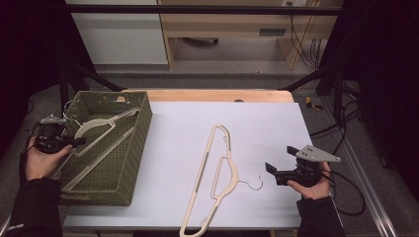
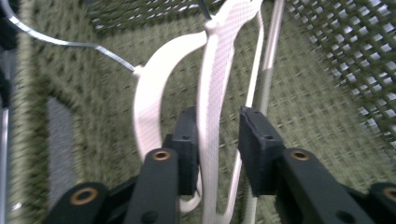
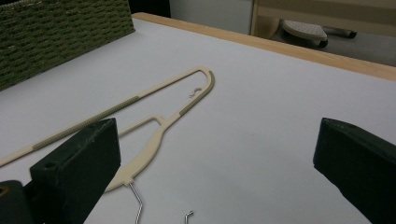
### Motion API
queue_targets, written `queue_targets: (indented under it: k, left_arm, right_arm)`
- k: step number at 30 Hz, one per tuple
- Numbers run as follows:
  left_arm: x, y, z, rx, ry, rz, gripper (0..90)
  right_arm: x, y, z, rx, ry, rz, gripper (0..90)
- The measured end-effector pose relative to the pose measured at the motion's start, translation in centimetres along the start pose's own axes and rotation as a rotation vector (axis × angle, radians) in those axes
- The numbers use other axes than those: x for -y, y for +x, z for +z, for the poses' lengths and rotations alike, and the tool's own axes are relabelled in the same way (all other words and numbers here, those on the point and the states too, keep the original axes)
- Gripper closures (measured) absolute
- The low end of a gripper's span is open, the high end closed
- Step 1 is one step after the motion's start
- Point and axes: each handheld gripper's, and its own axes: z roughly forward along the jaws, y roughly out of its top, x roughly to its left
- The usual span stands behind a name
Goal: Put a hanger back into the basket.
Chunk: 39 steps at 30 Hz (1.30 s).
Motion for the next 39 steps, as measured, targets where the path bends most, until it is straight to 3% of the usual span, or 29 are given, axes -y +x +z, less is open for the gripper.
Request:
queue_targets:
  k: [3, 5, 10, 13, 15, 17, 23, 27, 32, 39]
  left_arm:
    - [0.0, 0.1, 0.0, -0.009, 0.022, -0.015, 57.6]
    - [0.0, 0.2, 0.1, -0.019, 0.046, -0.045, 54.9]
    - [0.3, 0.2, -0.2, -0.042, 0.052, -0.069, 49.4]
    - [0.3, 0.2, -0.8, -0.046, 0.044, -0.063, 46.8]
    - [0.2, -0.2, -1.4, -0.033, -0.006, -0.067, 45.9]
    - [0.0, -0.8, -2.2, -0.028, -0.034, -0.037, 44.9]
    - [-1.1, -4.3, -4.9, 0.021, -0.188, 0.042, 39.9]
    - [-1.6, -7.6, -6.3, 0.093, -0.317, 0.081, 33.5]
    - [-1.8, -11.7, -6.5, 0.154, -0.394, 0.142, 21.8]
    - [-1.5, -17.2, -6.0, 0.281, -0.464, 0.200, 15.9]
  right_arm:
    - [0.0, 0.0, 0.1, 0.001, 0.002, 0.001, 1.3]
    - [0.0, 0.0, 0.1, -0.002, 0.003, -0.002, 1.3]
    - [0.0, 0.0, 0.0, -0.003, 0.000, 0.001, 1.3]
    - [0.0, 0.0, 0.0, -0.004, -0.001, 0.002, 1.3]
    - [0.0, 0.0, 0.0, -0.005, -0.001, 0.002, 1.4]
    - [0.0, 0.0, 0.0, -0.008, 0.001, 0.000, 1.4]
    - [-0.1, -0.1, -0.2, -0.003, -0.008, 0.010, 1.4]
    - [0.0, 0.0, -0.2, -0.005, -0.004, 0.007, 1.7]
    - [0.0, 0.1, 0.0, -0.009, -0.001, -0.003, 2.4]
    - [0.2, 0.4, 0.4, -0.025, 0.018, -0.015, 4.5]
